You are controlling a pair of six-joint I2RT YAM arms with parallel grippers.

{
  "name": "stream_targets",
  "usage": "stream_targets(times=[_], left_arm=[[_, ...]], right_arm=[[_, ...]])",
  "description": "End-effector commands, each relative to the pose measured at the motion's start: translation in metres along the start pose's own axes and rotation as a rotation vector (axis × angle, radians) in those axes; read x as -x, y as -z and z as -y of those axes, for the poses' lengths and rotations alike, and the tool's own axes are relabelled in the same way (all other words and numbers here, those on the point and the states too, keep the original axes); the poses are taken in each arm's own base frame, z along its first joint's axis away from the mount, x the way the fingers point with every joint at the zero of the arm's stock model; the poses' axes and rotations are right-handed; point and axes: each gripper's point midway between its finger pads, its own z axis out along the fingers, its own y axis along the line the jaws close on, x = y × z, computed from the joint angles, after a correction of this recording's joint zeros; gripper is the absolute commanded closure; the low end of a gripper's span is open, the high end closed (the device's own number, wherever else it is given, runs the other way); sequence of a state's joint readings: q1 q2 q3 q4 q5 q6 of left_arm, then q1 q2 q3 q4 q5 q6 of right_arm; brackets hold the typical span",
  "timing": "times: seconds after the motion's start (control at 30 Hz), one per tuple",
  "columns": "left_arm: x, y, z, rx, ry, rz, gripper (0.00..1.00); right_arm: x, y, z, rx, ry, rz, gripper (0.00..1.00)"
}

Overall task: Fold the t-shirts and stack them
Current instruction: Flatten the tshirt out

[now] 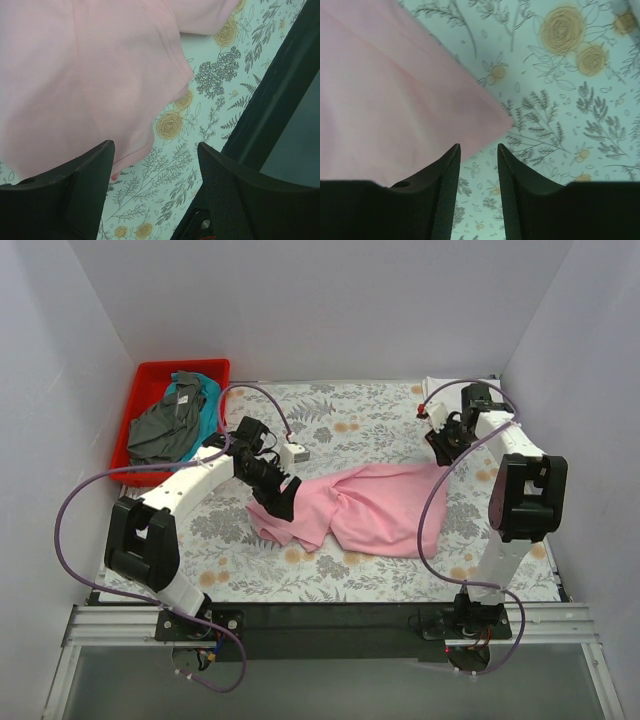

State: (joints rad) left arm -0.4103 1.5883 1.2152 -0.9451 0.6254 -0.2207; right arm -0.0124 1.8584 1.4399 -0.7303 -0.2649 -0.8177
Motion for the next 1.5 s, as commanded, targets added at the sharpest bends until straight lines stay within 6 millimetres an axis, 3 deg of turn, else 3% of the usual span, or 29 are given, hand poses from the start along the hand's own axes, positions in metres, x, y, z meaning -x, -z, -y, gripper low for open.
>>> stream_targets(times=[0.0,0.17,0.4,0.7,0.87,1.07,1.2,1.27,1.3,1.33,1.37,1.43,1.47], left_arm=[[0.002,0.009,0.015,-0.012,-0.047,0.037,0.34],[0.0,0.007,0.013,-0.009,-0.037,0.029,0.34],[0.0,0.006,0.008,0.014,-0.036,0.018,0.34],[0.002,0.005,0.012,-0.013,-0.039,0.018,0.34],[0.006,-0.001,0.026,-0.029,-0.121,0.034,0.35],[0.005,-0.021,0.039,-0.022,-0.29,0.01,0.48],[-0.001,-0.028,0.039,0.018,-0.454,0.028,0.57],[-0.02,-0.037,0.036,0.036,-0.564,0.0,0.64],[-0.011,-0.039,0.032,0.075,-0.622,0.052,0.66],[-0.023,-0.039,0.031,0.11,-0.678,0.065,0.66],[-0.02,-0.038,0.029,0.141,-0.72,0.102,0.66],[0.001,-0.027,0.038,0.219,-0.864,0.252,0.66],[-0.015,-0.035,0.039,0.214,-0.915,0.251,0.66]], right_arm=[[0.021,-0.008,0.037,-0.074,0.027,0.027,0.61],[0.016,-0.025,0.046,-0.064,0.034,0.0,0.58],[0.007,-0.041,0.037,-0.005,0.05,-0.009,0.52],[-0.016,-0.066,0.033,0.037,0.04,-0.07,0.53],[-0.021,-0.07,0.027,0.063,0.032,-0.075,0.66],[-0.028,-0.064,0.017,0.079,0.041,-0.084,0.99],[-0.029,-0.056,0.009,0.085,0.032,-0.08,0.99],[-0.028,-0.05,0.004,0.093,0.027,-0.067,0.99],[-0.028,-0.048,0.001,0.096,0.022,-0.064,0.99],[-0.026,-0.047,0.0,0.097,0.014,-0.056,0.99],[-0.028,-0.046,-0.003,0.104,0.008,-0.059,0.99],[-0.027,-0.042,-0.006,0.102,-0.001,-0.055,0.99],[-0.029,-0.041,-0.009,0.106,-0.004,-0.056,0.99]])
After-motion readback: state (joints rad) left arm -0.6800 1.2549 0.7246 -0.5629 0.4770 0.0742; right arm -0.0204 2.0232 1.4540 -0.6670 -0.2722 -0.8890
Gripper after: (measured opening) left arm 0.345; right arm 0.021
